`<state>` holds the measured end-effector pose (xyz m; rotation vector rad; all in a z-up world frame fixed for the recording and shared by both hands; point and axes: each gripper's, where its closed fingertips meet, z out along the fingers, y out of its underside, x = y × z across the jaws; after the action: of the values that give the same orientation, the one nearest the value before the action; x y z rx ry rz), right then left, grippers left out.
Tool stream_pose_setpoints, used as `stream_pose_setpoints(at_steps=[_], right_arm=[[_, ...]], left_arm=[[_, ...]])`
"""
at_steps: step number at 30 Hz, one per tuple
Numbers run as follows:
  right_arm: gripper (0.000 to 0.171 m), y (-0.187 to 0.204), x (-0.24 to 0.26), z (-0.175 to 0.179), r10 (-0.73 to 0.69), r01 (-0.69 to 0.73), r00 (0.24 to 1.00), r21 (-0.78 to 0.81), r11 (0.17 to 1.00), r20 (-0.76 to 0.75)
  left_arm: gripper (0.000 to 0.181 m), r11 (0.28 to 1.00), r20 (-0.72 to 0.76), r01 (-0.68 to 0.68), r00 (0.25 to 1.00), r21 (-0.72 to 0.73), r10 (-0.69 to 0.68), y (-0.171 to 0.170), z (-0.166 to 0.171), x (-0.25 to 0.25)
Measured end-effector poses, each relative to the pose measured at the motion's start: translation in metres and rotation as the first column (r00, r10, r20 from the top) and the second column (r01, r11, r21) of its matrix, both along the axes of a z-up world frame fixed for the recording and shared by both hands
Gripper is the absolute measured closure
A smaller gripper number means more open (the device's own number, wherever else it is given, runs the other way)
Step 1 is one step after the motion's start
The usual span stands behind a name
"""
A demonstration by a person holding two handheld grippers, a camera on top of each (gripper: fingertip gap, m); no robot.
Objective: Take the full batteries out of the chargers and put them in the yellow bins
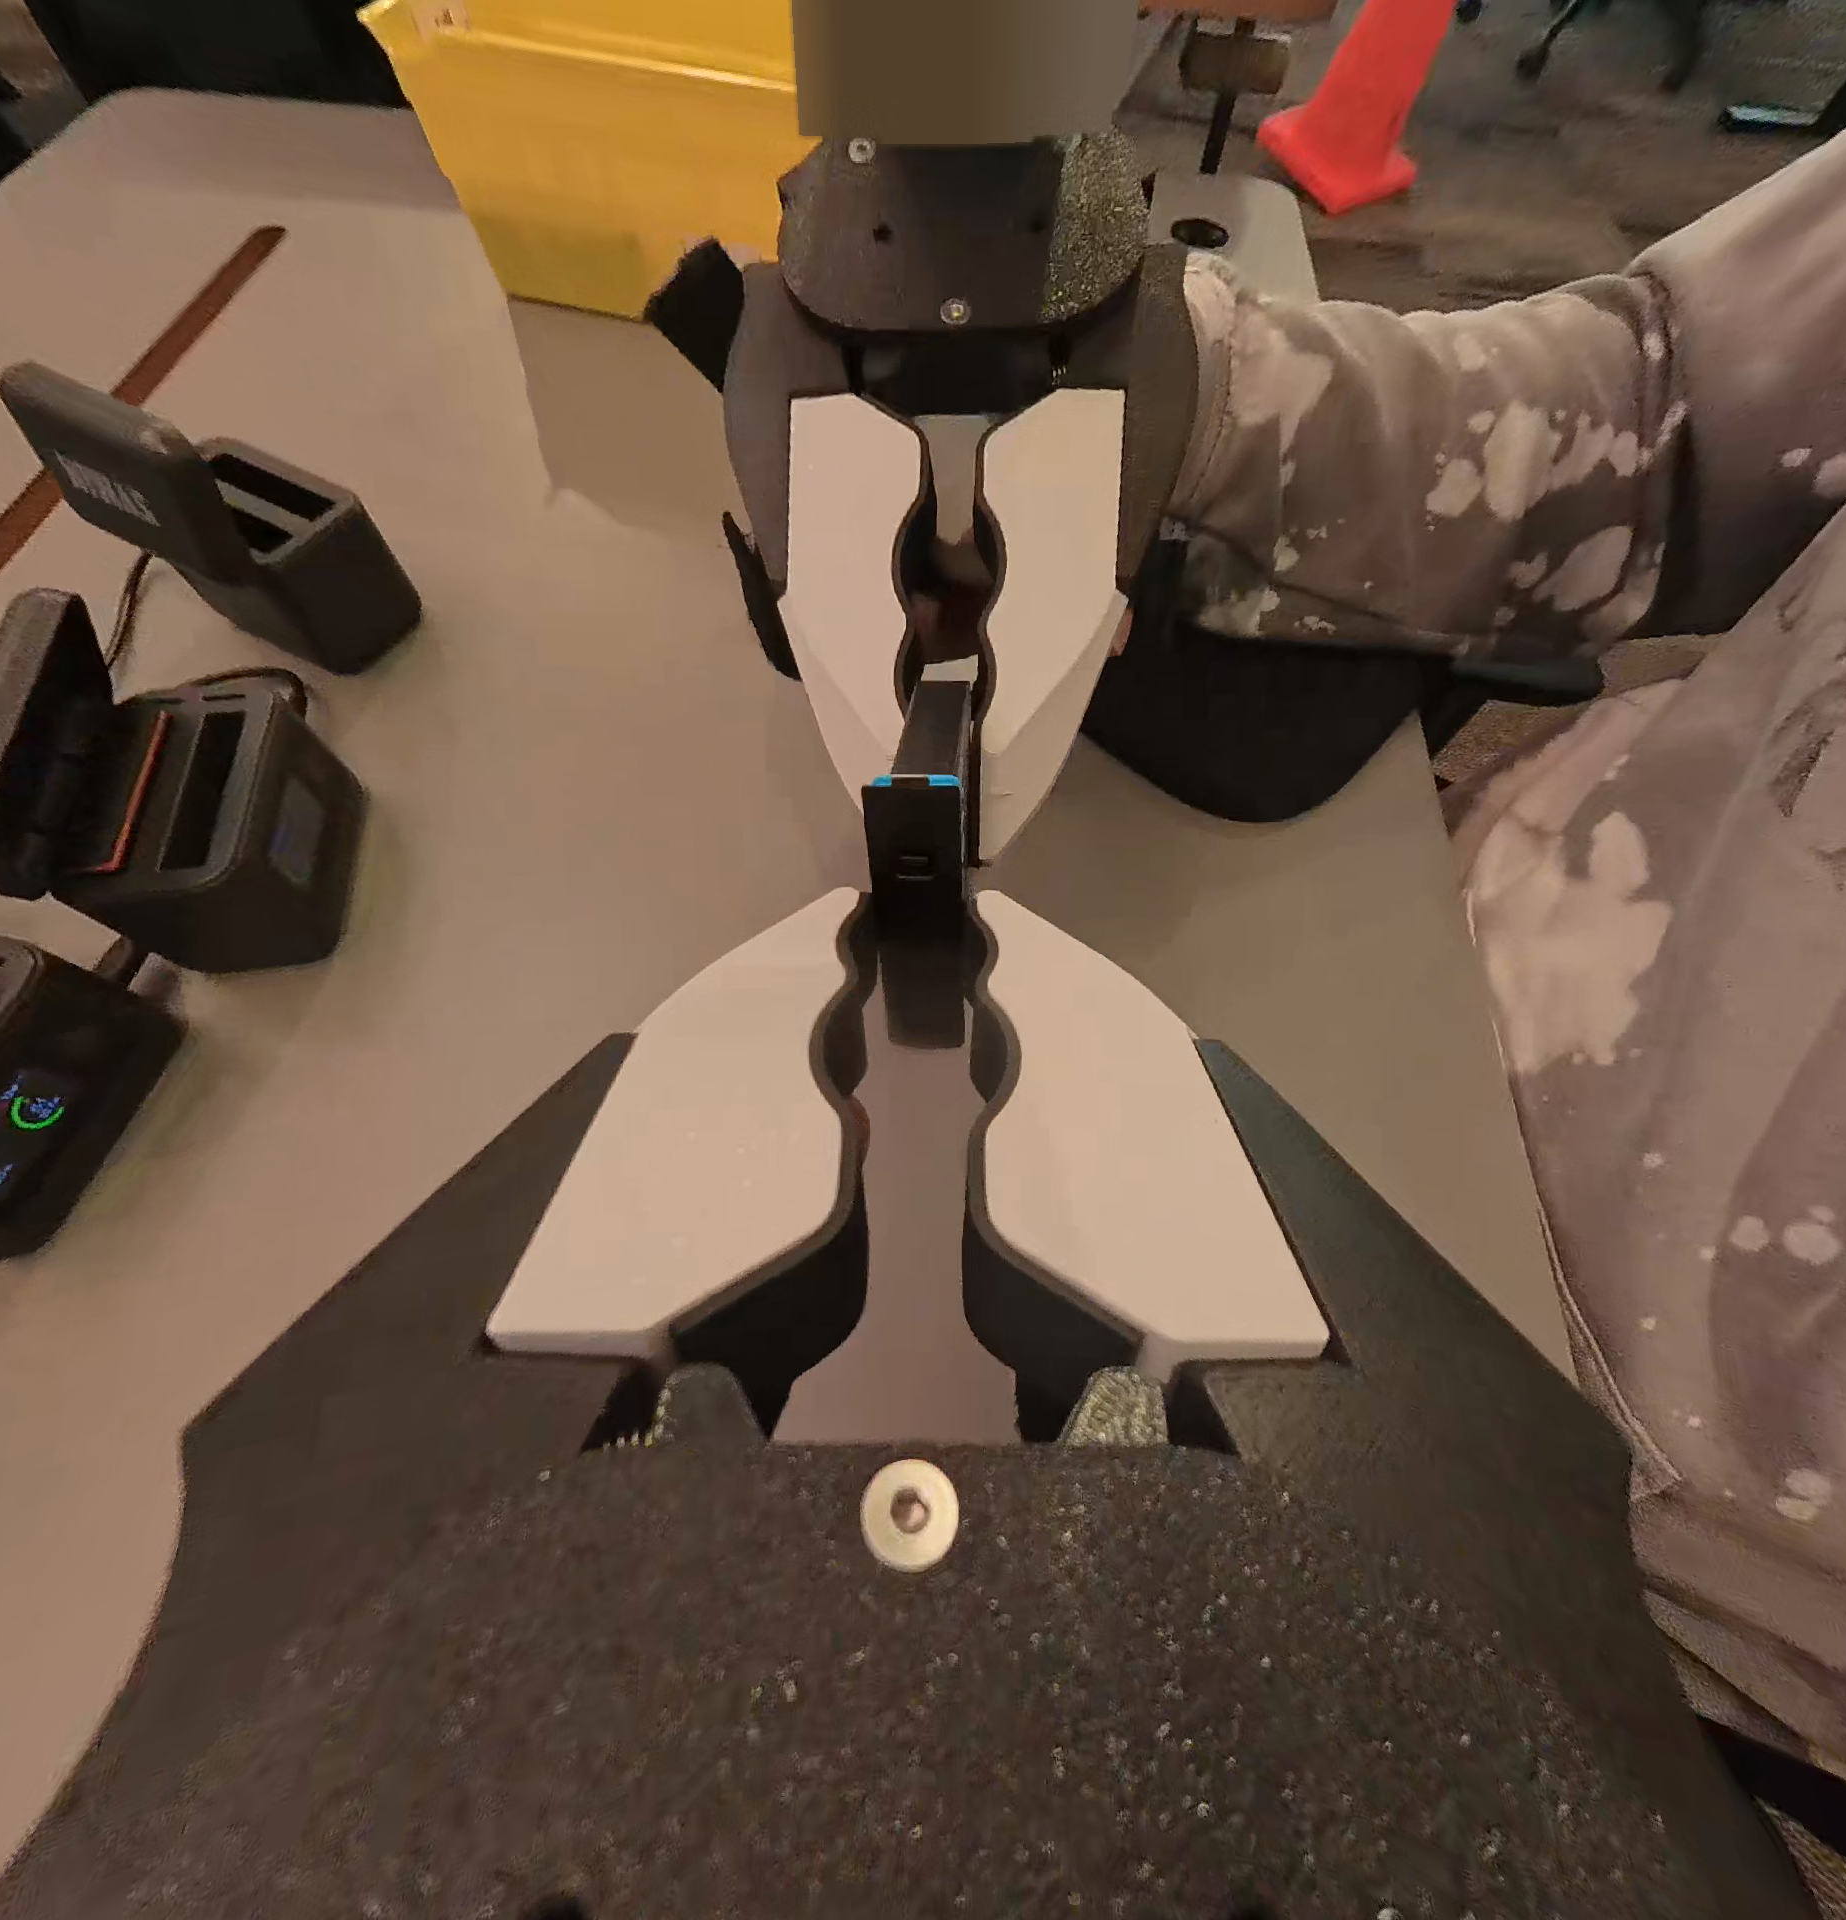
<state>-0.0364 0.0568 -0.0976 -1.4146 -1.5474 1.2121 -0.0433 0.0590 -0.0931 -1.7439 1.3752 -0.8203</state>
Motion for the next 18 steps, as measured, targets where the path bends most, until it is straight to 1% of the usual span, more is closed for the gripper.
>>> stream_pose_setpoints(at_steps=[4,8,9,10,11,13,16,18], right_arm=[[0.161,0.001,0.0,-0.001,-0.009,0.009,1.0,0.001,1.0,-0.009],[0.16,0.007,-0.004,0.006,-0.051,0.052,0.997,0.006,0.999,-0.066],[0.157,0.011,-0.005,0.007,-0.075,0.076,0.994,0.012,0.997,-0.078],[0.15,0.016,-0.005,0.007,-0.106,0.108,0.991,0.02,0.994,-0.082],[0.145,0.022,-0.004,0.006,-0.138,0.14,0.987,0.024,0.99,-0.08],[0.141,0.032,-0.001,0.004,-0.183,0.184,0.98,0.005,0.983,-0.079],[0.14,0.044,0.001,0.001,-0.233,0.233,0.969,-0.016,0.972,-0.084],[0.14,0.048,0.001,-0.002,-0.252,0.251,0.964,-0.031,0.968,-0.08]], left_arm=[[0.166,0.999,-0.001,-0.03,1.0,-0.025,0.03,0.001,-0.002,-0.001],[0.166,0.998,0.02,-0.06,0.998,-0.018,0.061,0.007,0.005,-0.005],[0.166,0.998,0.011,-0.066,0.998,-0.011,0.066,0.009,0.007,-0.007],[0.166,0.997,-0.006,-0.076,0.997,0.004,0.076,0.014,0.009,-0.012],[0.166,0.996,-0.025,-0.089,0.996,0.031,0.09,0.02,0.012,-0.017],[0.166,0.986,-0.067,-0.133,0.988,0.097,0.139,0.04,0.023,-0.033],[0.166,0.963,-0.152,-0.198,0.962,0.18,0.227,0.082,0.038,-0.065],[0.166,0.948,-0.23,-0.223,0.934,0.225,0.274,0.112,0.043,-0.086]])
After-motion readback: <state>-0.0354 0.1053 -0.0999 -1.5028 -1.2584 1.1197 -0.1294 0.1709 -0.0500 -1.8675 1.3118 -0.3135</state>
